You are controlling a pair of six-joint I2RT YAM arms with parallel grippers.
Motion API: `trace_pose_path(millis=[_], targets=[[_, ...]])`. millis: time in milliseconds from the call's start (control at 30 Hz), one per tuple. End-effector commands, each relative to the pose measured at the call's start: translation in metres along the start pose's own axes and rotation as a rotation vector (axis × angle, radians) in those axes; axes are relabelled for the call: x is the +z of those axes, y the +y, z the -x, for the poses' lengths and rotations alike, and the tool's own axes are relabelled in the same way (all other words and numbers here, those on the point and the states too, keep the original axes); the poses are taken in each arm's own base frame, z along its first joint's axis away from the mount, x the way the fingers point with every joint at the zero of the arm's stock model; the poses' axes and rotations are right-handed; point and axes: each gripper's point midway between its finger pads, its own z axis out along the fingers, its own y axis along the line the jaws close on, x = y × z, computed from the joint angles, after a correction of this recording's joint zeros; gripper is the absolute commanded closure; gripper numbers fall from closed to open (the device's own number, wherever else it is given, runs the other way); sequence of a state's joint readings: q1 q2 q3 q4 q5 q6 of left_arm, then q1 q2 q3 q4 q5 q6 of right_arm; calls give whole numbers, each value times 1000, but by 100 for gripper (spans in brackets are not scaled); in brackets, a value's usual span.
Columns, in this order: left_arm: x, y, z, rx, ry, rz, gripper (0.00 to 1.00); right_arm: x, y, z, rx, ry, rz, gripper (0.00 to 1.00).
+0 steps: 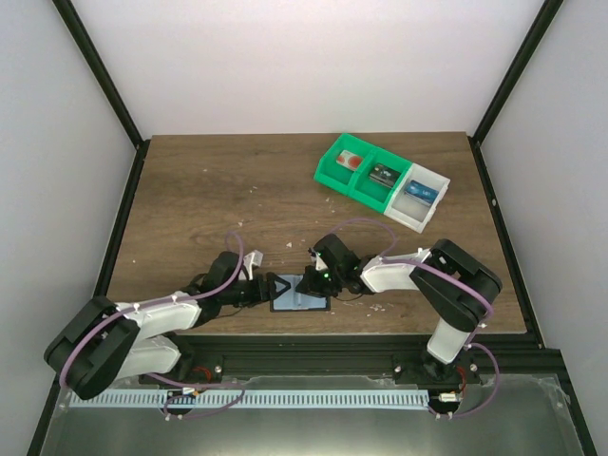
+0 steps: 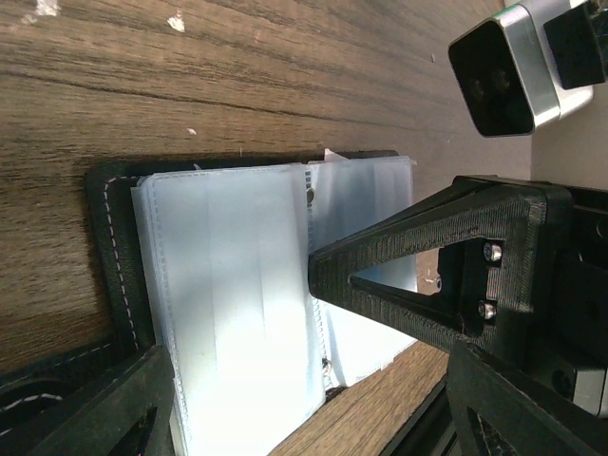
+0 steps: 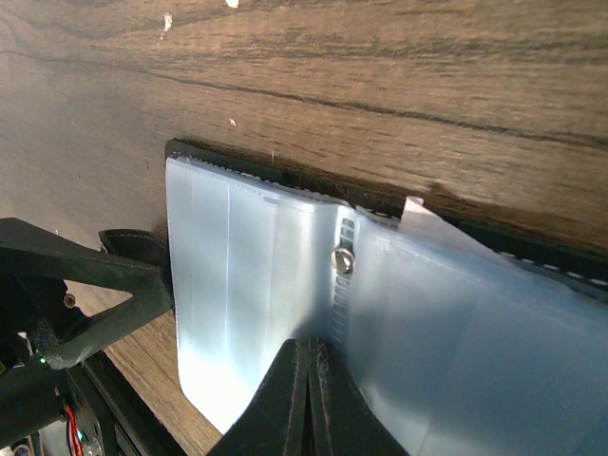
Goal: Take the credit cards out of the card holder
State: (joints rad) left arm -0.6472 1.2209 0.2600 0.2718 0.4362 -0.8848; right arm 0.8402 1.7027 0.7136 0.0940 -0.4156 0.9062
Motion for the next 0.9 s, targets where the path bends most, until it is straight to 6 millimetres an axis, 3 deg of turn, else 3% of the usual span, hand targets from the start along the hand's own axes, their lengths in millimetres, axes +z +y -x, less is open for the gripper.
trace_pose_path(millis=[0, 433, 867], targets=[[0, 6, -2, -10, 1, 17, 20, 5, -17, -9, 13, 21, -65, 100], [-1, -27, 4, 3, -4, -139, 20, 6, -17, -10, 15, 26, -58, 100], [-2, -26, 2, -4, 0, -143, 21, 7, -17, -10, 14, 28, -52, 99]])
